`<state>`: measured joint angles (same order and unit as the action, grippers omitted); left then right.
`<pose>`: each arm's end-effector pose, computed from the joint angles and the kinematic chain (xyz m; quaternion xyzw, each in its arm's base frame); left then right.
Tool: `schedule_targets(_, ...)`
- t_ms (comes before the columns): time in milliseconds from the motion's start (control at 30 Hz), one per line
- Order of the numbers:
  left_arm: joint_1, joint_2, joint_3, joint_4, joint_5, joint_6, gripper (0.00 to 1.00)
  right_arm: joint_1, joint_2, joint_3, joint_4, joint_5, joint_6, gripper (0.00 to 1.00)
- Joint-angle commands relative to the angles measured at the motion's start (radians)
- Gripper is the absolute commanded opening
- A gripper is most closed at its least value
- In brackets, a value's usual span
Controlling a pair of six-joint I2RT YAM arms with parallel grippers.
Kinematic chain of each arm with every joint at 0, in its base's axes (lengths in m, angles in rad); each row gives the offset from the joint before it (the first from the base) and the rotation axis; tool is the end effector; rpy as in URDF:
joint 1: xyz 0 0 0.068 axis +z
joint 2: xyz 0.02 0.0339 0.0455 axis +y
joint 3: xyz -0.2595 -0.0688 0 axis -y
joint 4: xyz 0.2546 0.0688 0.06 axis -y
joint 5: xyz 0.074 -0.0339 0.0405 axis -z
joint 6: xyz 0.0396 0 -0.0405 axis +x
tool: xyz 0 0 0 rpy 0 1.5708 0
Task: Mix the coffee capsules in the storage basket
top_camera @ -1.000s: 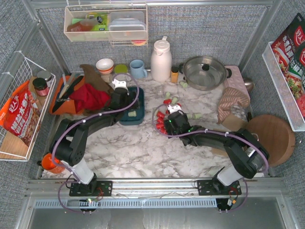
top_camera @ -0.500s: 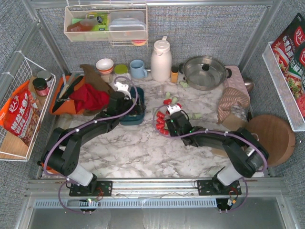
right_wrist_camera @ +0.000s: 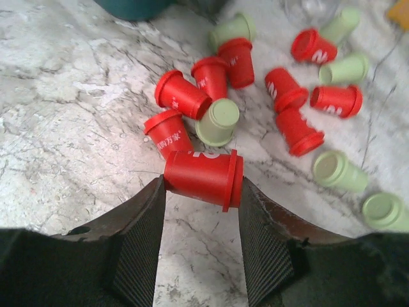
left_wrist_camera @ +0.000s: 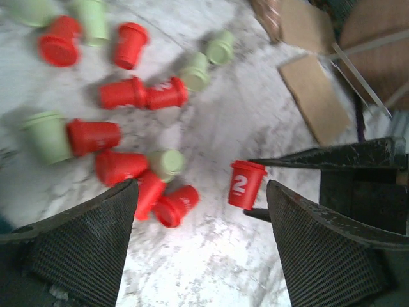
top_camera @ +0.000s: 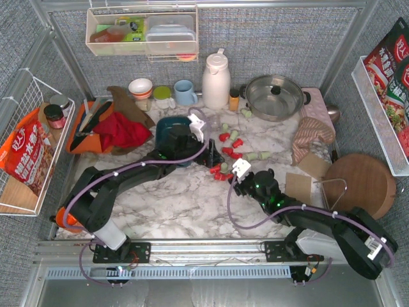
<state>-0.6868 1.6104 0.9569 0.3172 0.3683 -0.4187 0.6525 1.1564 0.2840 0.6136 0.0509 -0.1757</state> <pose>0.2799 -0.2479 0.2290 0.2122 0.7803 -0.4258 0.4059 0.1879 0.1410 0.1656 -0.3045 0.7315 0.1244 0.5973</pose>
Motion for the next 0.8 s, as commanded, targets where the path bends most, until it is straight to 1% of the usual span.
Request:
schedule_targets(0,-0.047,0.031,0.023,0.014,0.141,0.069,0.87,0.008,-0.069,-0.058,0.2,-0.109,-0.203,0.44)
schedule_targets(167,-0.066,0.055,0.023,0.027,0.223,0.08,0.74,0.017,-0.157,-0.081,0.173,-0.112,-0.259,0.45)
schedule_targets(367,-0.082,0.062,0.022,0.074,0.274,0.058,0.73,0.021,-0.235,-0.079,0.126,-0.133,-0.277,0.45)
schedule_targets(600,-0.105,0.086,0.034,0.111,0.303,0.044,0.72,0.029,-0.254,-0.068,0.113,-0.162,-0.28,0.45)
schedule_targets(633,-0.107,0.088,0.035,0.112,0.303,0.043,0.69,0.03,-0.255,-0.068,0.113,-0.165,-0.28,0.45)
schedule_targets(667,-0.11,0.094,0.038,0.111,0.306,0.043,0.64,0.032,-0.254,-0.065,0.111,-0.165,-0.279,0.46)
schedule_targets(767,-0.11,0.098,0.045,0.097,0.303,0.046,0.44,0.034,-0.253,-0.05,0.094,-0.135,-0.268,0.5)
